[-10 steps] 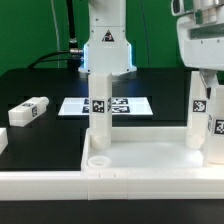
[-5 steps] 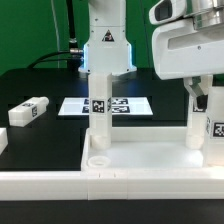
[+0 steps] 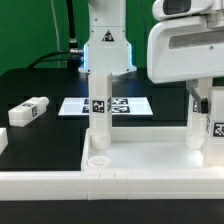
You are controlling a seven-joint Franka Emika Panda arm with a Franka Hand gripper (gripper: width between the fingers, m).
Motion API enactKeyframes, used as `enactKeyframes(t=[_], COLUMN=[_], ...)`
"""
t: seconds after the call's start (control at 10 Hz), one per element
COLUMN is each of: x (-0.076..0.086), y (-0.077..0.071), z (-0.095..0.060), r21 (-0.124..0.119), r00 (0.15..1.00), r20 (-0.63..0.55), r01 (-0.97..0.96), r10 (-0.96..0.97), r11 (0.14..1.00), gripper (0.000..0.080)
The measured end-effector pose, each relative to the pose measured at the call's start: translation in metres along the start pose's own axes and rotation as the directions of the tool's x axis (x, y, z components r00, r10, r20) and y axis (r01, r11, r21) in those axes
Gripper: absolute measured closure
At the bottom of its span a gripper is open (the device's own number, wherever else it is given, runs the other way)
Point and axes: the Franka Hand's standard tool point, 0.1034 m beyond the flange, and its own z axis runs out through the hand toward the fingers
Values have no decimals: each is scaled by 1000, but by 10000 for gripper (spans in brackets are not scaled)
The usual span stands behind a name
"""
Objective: Assemble desk
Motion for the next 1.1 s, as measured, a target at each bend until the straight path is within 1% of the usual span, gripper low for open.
enactKeyframes(t=[0.1, 0.2, 0.4, 0.5, 0.6, 0.7, 0.8, 0.9, 1.0, 1.1], x=[0, 1, 3, 4, -1, -1, -1, -3, -3, -4], y=[1, 9, 13, 19, 17, 17, 22, 24, 23, 22], z=[0, 0, 1, 0, 1, 1, 0, 0, 0, 1], r21=[-2, -12, -15, -20, -44, -43, -23, -27, -31, -33], r00=[1000, 995, 963, 884, 757, 609, 428, 388, 337, 318], r20=[0, -1, -4, -1, 19, 23, 52, 58, 57, 57], r01=[-3, -96, -268, -468, -652, -792, -903, -920, -940, -947], r10=[3, 96, 268, 468, 653, 793, 902, 920, 940, 946], r11=[1000, 995, 963, 884, 757, 609, 430, 390, 339, 320], gripper=[412, 487, 490, 495, 495, 499, 499, 499, 499, 499])
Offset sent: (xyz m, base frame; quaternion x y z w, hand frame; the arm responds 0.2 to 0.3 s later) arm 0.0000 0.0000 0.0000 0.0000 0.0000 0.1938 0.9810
